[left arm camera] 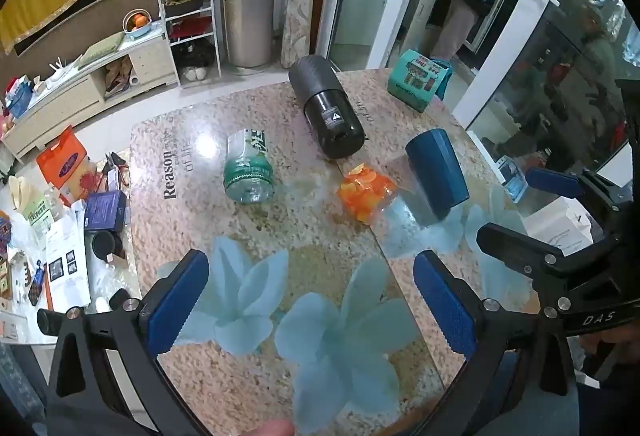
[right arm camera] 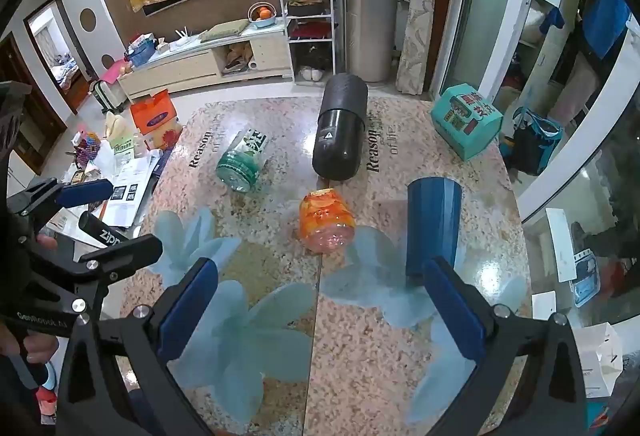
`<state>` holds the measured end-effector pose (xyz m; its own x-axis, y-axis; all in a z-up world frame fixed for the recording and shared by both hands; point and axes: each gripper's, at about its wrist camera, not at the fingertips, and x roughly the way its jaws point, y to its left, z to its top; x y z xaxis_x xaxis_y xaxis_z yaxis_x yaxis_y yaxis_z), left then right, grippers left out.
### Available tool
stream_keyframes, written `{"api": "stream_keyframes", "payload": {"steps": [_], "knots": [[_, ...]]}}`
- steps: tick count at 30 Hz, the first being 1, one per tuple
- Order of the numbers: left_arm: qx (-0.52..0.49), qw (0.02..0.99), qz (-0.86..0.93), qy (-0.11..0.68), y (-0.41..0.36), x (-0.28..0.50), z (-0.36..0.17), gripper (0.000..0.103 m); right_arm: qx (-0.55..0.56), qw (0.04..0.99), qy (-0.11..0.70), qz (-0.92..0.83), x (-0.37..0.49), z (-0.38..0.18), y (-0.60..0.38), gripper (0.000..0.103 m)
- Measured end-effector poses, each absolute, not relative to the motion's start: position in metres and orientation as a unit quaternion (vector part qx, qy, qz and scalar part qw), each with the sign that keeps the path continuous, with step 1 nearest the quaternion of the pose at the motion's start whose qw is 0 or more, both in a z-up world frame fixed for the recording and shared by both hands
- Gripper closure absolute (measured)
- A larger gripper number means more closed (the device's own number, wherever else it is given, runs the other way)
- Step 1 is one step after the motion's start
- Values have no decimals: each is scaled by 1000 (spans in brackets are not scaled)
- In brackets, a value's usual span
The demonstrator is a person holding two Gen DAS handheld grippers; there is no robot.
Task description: Flip cup upright
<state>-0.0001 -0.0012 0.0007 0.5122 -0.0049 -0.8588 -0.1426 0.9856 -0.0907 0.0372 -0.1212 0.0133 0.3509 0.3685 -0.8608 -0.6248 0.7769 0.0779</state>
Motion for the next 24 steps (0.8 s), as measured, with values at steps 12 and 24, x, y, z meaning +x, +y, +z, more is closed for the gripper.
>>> {"api": "stream_keyframes", "payload": {"steps": [12, 24], "knots": [[-96, 860, 34, 500, 5, -1, -3, 0, -135, 811, 481, 305, 36, 12, -118, 0], [-93, 859, 37, 501, 9, -4, -5, 0, -135, 810, 483, 305, 35, 12, -115, 0]]}}
